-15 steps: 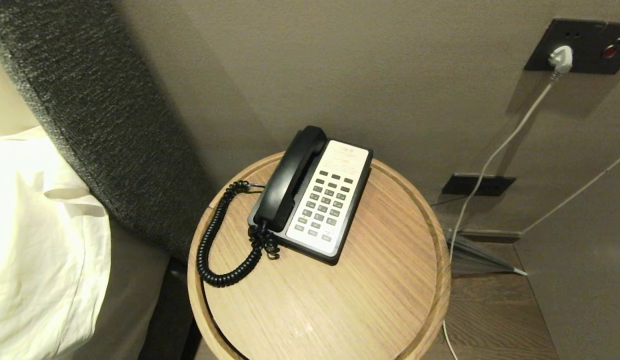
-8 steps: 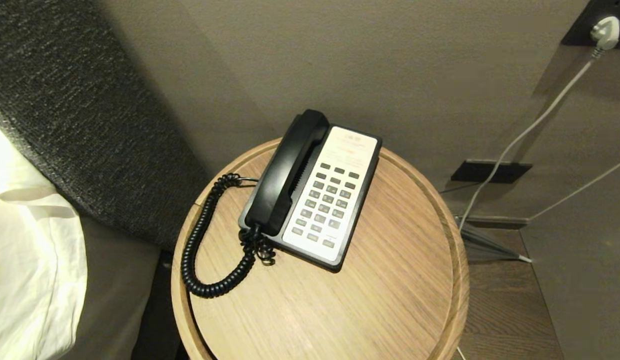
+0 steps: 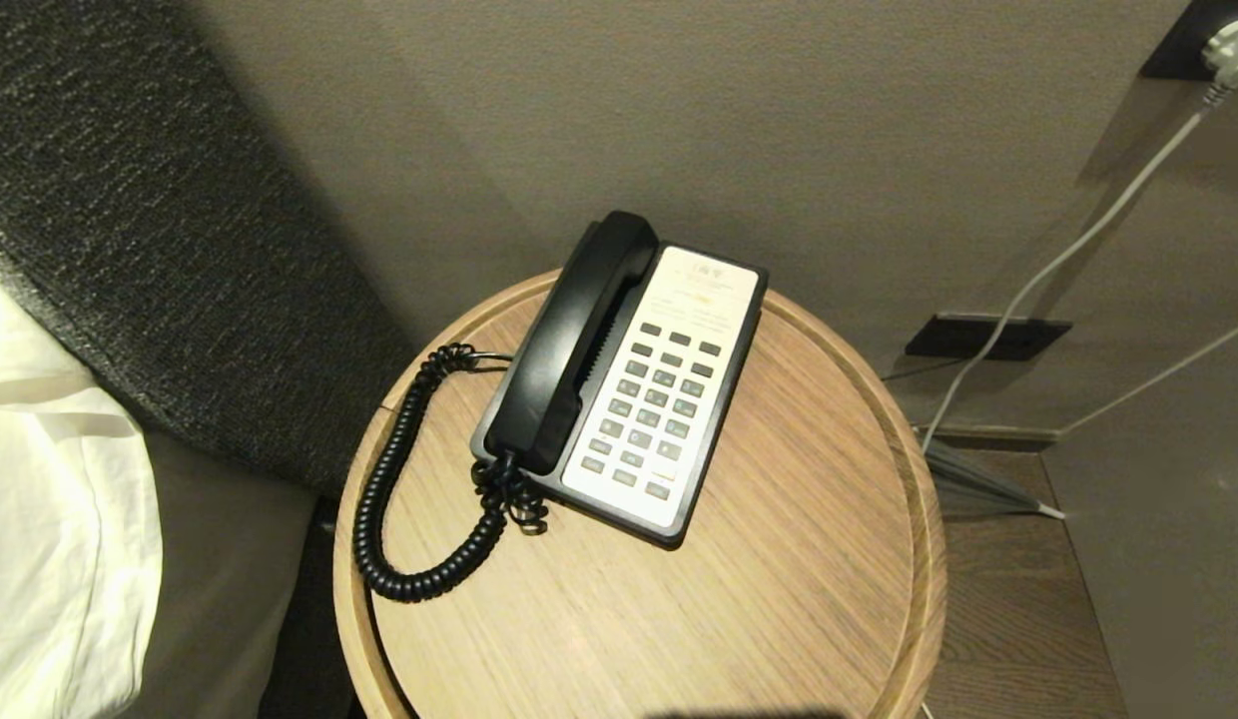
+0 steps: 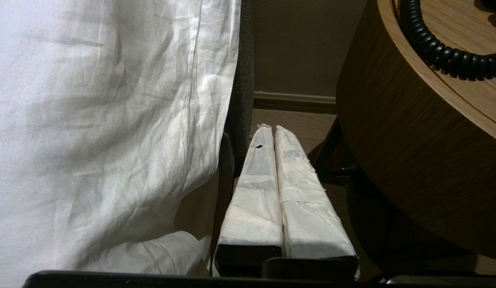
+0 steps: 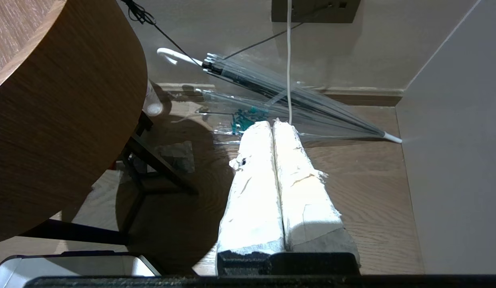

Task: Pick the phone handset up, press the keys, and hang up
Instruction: Pick up the desk phone handset

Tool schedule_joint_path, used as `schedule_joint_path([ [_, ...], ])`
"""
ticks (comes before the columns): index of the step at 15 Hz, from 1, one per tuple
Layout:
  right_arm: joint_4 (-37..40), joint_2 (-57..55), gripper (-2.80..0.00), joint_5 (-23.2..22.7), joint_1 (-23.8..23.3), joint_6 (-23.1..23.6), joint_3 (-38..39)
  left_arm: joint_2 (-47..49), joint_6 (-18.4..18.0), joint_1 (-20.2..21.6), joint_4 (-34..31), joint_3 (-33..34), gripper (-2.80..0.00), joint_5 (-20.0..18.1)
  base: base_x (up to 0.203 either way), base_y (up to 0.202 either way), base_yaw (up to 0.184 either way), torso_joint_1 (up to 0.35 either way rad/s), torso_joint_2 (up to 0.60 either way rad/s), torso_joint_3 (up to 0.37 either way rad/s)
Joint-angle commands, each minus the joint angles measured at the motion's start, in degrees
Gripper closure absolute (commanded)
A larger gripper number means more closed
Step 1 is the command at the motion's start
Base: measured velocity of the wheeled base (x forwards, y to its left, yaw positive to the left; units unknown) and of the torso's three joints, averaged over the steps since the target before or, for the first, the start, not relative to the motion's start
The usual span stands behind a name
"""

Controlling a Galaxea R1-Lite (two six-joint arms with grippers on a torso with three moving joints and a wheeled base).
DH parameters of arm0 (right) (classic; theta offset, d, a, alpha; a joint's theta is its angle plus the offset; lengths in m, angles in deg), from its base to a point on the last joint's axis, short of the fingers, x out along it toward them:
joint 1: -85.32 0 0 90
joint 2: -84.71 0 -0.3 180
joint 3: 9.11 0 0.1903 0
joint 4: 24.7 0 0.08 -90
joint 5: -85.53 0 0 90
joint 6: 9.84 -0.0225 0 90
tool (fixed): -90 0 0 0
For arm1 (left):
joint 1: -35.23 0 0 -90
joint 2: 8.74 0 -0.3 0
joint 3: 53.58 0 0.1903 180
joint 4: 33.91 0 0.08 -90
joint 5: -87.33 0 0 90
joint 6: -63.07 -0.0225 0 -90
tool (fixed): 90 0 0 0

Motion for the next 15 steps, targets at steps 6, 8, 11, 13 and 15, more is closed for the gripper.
schedule_joint_path([
  [6,-0.03,0.02,0.0,-0.02,0.0,-0.02,1.23,18.48,-1.52,0.15,-9.46,-23.26,0.0,-4.02,0.0,0.0,0.0,0.0,0.0,0.0],
  [8,-0.03,0.02,0.0,-0.02,0.0,0.07,1.23,35.45,-1.89,0.15,-12.23,-35.82,0.0,-7.52,0.0,0.0,0.0,0.0,0.0,0.0],
  [11,-0.03,0.02,0.0,-0.02,0.0,-0.02,1.23,57.43,-2.65,-1.42,-15.92,-54.74,0.0,-11.15,0.0,0.0,0.0,0.0,0.0,0.0],
  [13,-0.03,0.02,0.0,-0.02,0.0,-0.02,1.23,67.62,-3.44,-5.87,-21.46,-67.0,0.0,-11.47,0.0,0.0,0.0,0.0,0.0,0.0],
  [15,-0.03,0.02,0.0,-0.02,0.0,-0.02,1.23,74.12,-3.87,-15.45,-28.19,-75.37,0.0,-9.9,0.0,0.0,0.0,0.0,0.0,0.0],
])
